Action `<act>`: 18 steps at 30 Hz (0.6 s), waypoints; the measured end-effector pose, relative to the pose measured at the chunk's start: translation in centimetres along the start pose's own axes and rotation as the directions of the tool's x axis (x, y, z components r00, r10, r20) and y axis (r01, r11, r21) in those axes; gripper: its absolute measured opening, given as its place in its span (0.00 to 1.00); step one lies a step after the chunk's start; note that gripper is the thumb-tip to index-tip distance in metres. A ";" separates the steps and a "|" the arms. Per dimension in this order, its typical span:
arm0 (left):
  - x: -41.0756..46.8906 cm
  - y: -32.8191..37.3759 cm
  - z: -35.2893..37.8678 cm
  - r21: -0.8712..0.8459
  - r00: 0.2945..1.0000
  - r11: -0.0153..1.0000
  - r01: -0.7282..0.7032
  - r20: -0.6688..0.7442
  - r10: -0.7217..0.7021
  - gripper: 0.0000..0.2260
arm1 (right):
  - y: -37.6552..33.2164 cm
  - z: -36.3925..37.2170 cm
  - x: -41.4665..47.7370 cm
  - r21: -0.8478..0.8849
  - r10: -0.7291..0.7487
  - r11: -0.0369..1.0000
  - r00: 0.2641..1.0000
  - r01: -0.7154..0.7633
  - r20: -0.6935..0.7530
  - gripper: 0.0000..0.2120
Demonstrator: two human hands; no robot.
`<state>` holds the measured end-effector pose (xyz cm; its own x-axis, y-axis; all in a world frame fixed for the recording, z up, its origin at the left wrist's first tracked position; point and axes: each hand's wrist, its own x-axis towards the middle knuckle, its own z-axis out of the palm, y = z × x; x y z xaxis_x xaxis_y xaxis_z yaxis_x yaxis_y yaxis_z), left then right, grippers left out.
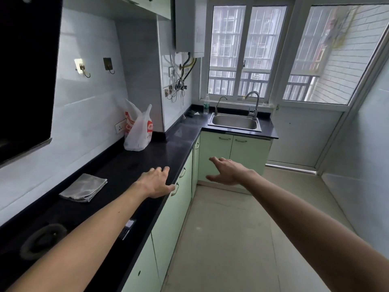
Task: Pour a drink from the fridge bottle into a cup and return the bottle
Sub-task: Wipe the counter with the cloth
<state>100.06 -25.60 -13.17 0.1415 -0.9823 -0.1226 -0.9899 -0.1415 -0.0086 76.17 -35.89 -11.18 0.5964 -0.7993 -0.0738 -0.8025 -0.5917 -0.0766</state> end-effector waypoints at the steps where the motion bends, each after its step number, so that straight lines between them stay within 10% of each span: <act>1: 1.1 0.3 -0.3 0.002 1.000 1.000 0.009 -0.001 -0.009 0.35 | 0.9 -0.2 1.1 0.000 -0.007 1.000 1.000 0.007 0.007 0.38; 18: 14.9 3.7 -2.0 -0.041 0.996 0.996 0.085 0.006 -0.084 0.34 | 11.7 -0.6 12.8 0.092 -0.053 0.994 0.998 0.050 0.031 0.38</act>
<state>98.55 -40.97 -13.07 0.2244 -0.9662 -0.1271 -0.9732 -0.2290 0.0222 74.39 -53.16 -12.44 0.6385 -0.7631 -0.1002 -0.7666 -0.6188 -0.1715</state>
